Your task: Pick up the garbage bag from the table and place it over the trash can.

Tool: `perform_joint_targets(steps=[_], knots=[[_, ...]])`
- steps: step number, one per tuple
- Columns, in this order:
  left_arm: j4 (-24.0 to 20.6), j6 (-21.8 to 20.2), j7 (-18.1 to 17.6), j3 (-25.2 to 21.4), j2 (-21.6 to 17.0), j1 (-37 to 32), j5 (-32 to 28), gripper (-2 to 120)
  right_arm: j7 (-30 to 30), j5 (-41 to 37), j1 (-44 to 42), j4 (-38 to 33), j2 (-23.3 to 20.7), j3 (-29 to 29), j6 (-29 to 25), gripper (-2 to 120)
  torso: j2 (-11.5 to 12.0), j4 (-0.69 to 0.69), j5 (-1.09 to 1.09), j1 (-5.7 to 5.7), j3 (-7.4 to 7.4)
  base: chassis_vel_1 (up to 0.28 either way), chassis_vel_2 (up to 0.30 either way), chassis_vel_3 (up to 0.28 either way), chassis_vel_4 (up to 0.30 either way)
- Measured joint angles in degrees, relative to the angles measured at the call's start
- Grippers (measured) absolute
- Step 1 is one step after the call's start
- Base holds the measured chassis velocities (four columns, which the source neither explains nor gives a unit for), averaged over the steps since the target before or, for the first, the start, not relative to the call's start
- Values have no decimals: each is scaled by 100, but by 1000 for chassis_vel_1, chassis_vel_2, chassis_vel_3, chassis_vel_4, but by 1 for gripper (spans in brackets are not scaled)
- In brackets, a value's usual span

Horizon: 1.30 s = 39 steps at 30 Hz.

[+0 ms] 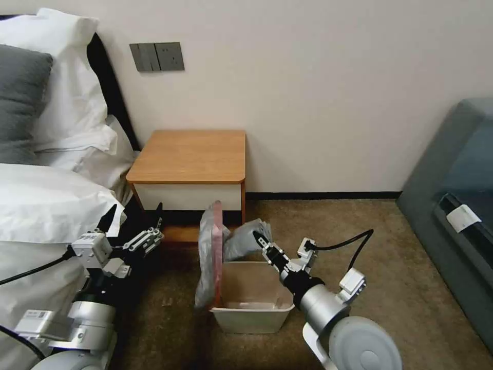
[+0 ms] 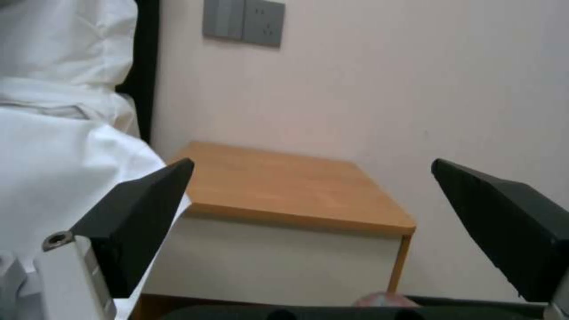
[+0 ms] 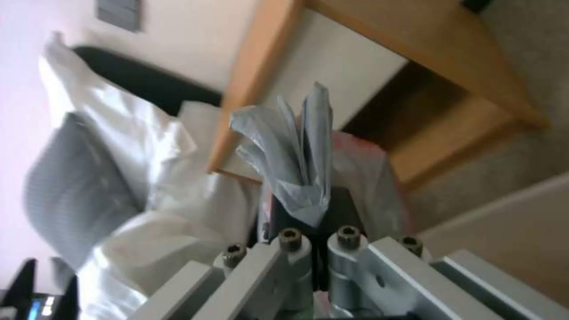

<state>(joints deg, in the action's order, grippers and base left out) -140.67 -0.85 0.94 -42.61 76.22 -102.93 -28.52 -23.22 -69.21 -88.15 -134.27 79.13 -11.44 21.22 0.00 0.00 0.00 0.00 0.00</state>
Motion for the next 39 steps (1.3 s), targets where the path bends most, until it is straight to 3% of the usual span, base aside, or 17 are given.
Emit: perform_joint_targets(steps=[15, 21, 39], knots=[[490, -34, -62, 48, -18, 204, -189, 100, -108, 100, -424, 71, -396, -201, 152, 0, 0, 0, 0, 0, 0, 0, 0, 0, 0], [772, -8, -66, 71, -32, 288, -205, 100, 133, 200, -409, 534, -666, -232, 169, 0, 0, 0, 0, 0, 0, 0, 0, 0, 0], [1034, 36, -53, 105, -75, 386, -176, 100, 247, 555, -258, 1159, -341, -261, 92, 0, 0, 0, 0, 0, 0, 0, 0, 0, 0]])
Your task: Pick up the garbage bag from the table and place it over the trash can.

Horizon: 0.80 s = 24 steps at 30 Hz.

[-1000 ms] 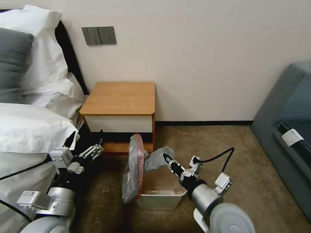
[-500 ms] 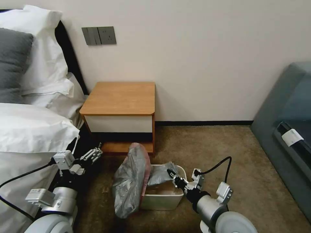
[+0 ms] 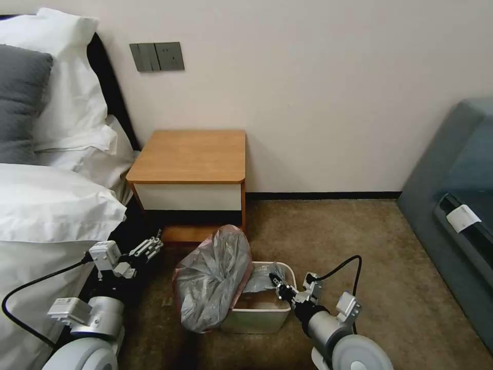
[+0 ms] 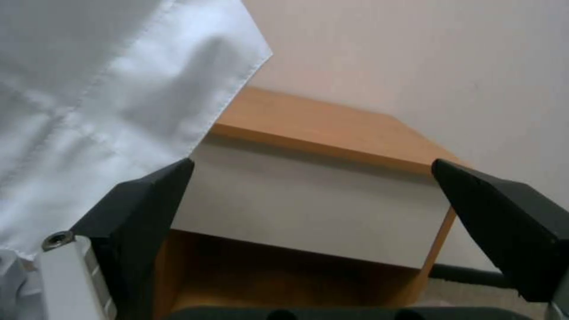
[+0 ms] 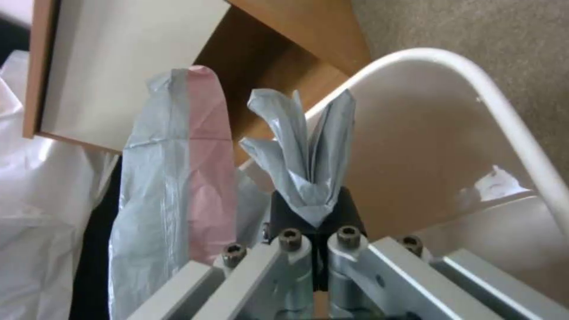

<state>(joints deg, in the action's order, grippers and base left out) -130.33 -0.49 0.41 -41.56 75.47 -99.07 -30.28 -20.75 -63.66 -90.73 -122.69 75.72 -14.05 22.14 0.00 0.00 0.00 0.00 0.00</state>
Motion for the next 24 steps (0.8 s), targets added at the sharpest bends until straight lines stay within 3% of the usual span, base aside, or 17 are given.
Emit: perform_joint_targets(steps=[17, 24], knots=[[12, 23, 14, 1, 40, -45, 94, 100, -508, -742, -23, -323, 19, -269, 300, 55, 0, 0, 0, 0, 0, 0, 0, 0, 0], [16, 46, 15, -22, 59, -74, 117, 100, -1170, -1119, -1, -681, -77, -264, 445, 85, 0, 0, 0, 0, 0, 0, 0, 0, 0]])
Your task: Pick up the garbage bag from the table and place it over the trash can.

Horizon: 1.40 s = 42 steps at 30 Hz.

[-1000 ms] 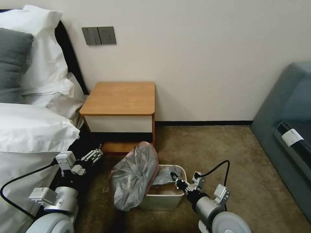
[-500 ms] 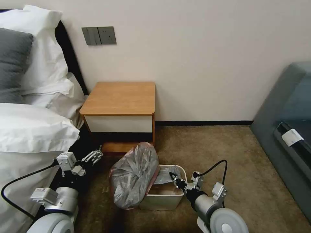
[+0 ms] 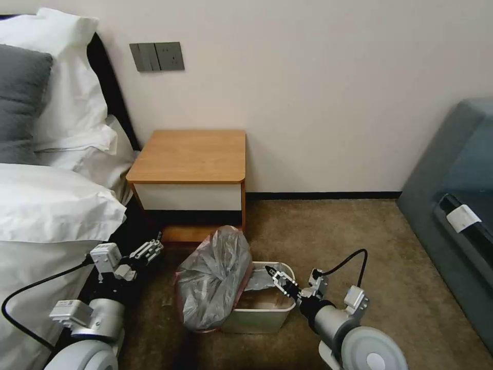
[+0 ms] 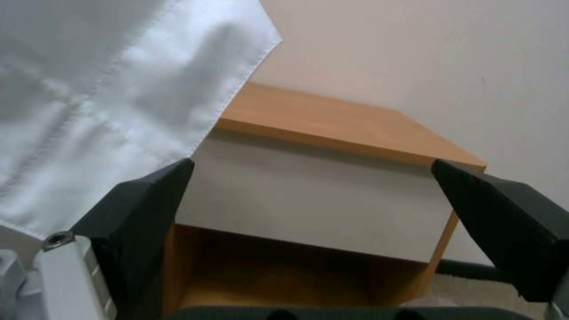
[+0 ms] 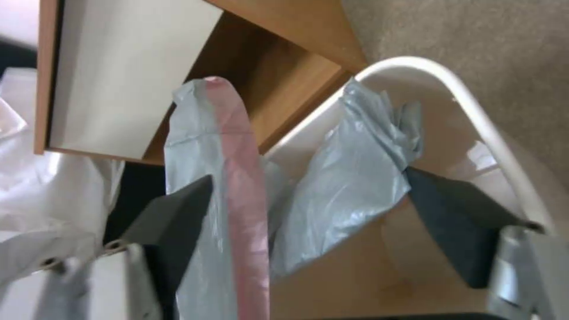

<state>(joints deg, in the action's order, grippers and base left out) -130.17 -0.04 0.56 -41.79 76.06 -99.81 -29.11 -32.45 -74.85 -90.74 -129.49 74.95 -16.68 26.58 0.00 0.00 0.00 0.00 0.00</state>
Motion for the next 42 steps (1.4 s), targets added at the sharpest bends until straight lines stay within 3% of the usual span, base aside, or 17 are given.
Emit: perform_joint_targets(steps=[4, 17, 22, 31, 37, 42], knots=[[-2, 1, 3, 2, 0, 0, 32, 100, -269, -84, -13, -157, -61, -36, 67, 98, 0, 0, 0, 0, 0, 0, 0, 0, 0], [-58, -41, 50, 55, 10, -52, 145, 100, -802, -400, -106, -726, -165, -321, 86, 100, 0, 0, 0, 0, 0, 0, 0, 0, 0], [-189, -288, 145, 91, 2, -186, 212, 100, -853, -408, -65, -891, -142, -389, 55, 100, 0, 0, 0, 0, 0, 0, 0, 0, 0], [-226, -1079, 227, 323, -184, -331, 372, 100, -849, -207, -61, -943, -83, -482, -38, 100, 0, 0, 0, 0, 0, 0, 0, 0, 0], [-179, -1551, -41, 662, -407, -188, 211, 100, -847, -138, -34, -949, -40, -496, -105, 100, 0, 0, 0, 0, 0, 0, 0, 0, 0], [-107, -2086, -463, 1088, -533, 46, 151, 100, -841, -40, 4, -976, -26, -530, -170, 100, 0, 0, 0, 0, 0, 0, 0, 0, 0]])
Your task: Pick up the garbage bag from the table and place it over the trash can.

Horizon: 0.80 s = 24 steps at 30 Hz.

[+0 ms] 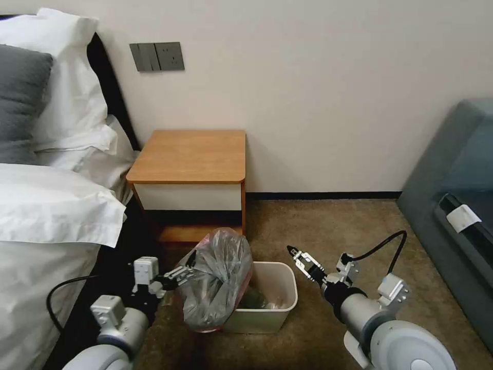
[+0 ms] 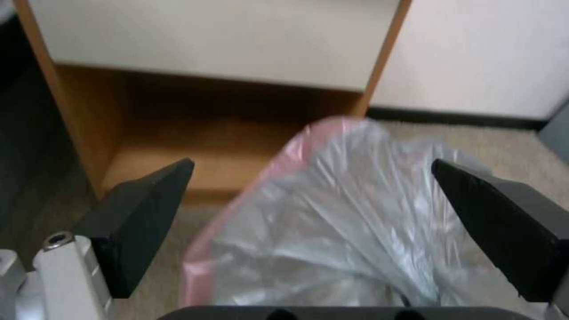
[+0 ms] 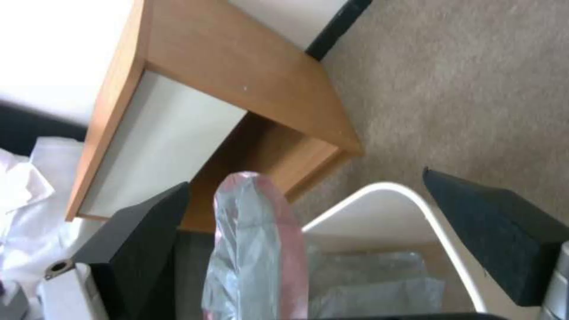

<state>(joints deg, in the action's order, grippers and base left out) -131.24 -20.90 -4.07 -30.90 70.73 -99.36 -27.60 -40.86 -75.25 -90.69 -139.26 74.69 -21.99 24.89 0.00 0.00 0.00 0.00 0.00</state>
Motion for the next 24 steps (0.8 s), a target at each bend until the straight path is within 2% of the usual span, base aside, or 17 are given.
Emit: perform_joint_targets(steps=[5, 11, 17, 18, 24], knots=[[169, -355, -262, 236, -99, 233, -1, 100, -12, 97, -38, -43, 65, -9, -82, 100, 0, 0, 1, 0, 0, 0, 0, 0, 0], [296, -824, -858, 510, -273, 547, -177, 100, -21, 326, -103, -32, 209, 62, -148, 100, 0, 0, 1, 0, 0, 0, 0, 0, 0], [476, -871, -1045, 587, -352, 738, -342, 100, 4, 417, -94, -4, 286, 122, -157, 100, 0, 0, 1, 0, -1, 0, 0, 0, 0], [579, -960, -1253, 662, -408, 954, -744, 100, 17, 499, -122, 1, 356, 160, -169, 100, 0, 0, 1, 0, 0, 0, 0, 0, 0], [719, -1085, -1389, 699, -402, 1071, -1012, 100, 18, 542, -153, 1, 386, 140, -174, 100, 0, 0, 1, 0, 0, 0, 0, 0, 0]])
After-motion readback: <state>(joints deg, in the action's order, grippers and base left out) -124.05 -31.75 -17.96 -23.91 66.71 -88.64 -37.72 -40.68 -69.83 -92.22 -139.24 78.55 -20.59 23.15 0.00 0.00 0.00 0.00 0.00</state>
